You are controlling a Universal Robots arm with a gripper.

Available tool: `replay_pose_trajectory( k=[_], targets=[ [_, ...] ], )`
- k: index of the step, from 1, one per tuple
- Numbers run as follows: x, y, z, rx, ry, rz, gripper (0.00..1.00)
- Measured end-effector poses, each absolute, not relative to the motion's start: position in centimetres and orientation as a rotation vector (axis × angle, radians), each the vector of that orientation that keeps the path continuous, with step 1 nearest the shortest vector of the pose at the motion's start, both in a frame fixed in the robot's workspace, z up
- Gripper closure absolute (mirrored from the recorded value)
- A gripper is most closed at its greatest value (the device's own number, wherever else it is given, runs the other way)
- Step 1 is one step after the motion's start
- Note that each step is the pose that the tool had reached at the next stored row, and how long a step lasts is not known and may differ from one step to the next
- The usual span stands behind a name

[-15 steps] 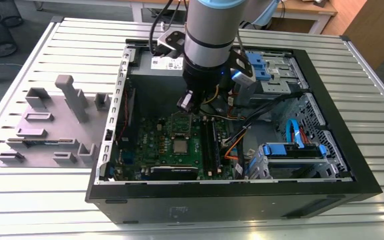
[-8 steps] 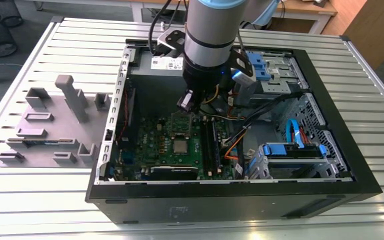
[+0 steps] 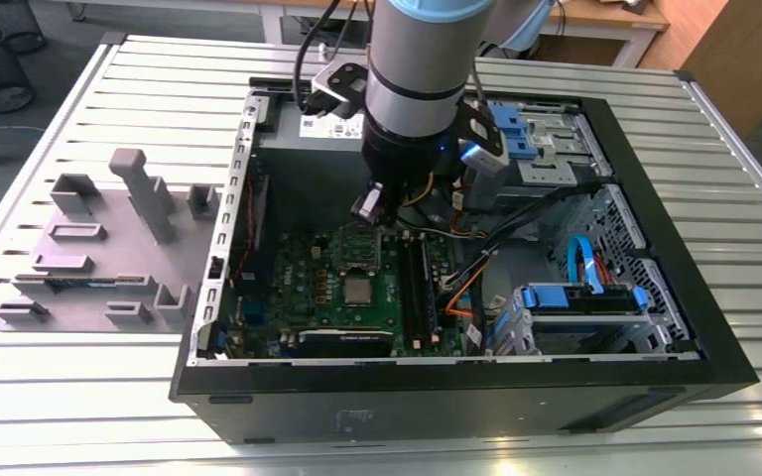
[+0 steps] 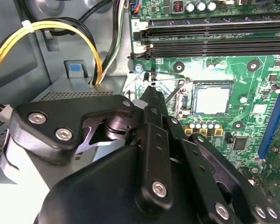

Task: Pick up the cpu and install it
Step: 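Install the first cpu locking lever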

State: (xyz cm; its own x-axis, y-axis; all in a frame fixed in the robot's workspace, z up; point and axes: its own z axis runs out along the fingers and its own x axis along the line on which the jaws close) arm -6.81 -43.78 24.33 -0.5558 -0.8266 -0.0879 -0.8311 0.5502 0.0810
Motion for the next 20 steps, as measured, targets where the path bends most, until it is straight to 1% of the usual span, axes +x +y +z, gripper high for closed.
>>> replay_pose_trajectory(
  k=[20],
  targets=[
    [-7.0,-45.9,24.3,-1.461,2.731,0.176,0.89]
  ],
)
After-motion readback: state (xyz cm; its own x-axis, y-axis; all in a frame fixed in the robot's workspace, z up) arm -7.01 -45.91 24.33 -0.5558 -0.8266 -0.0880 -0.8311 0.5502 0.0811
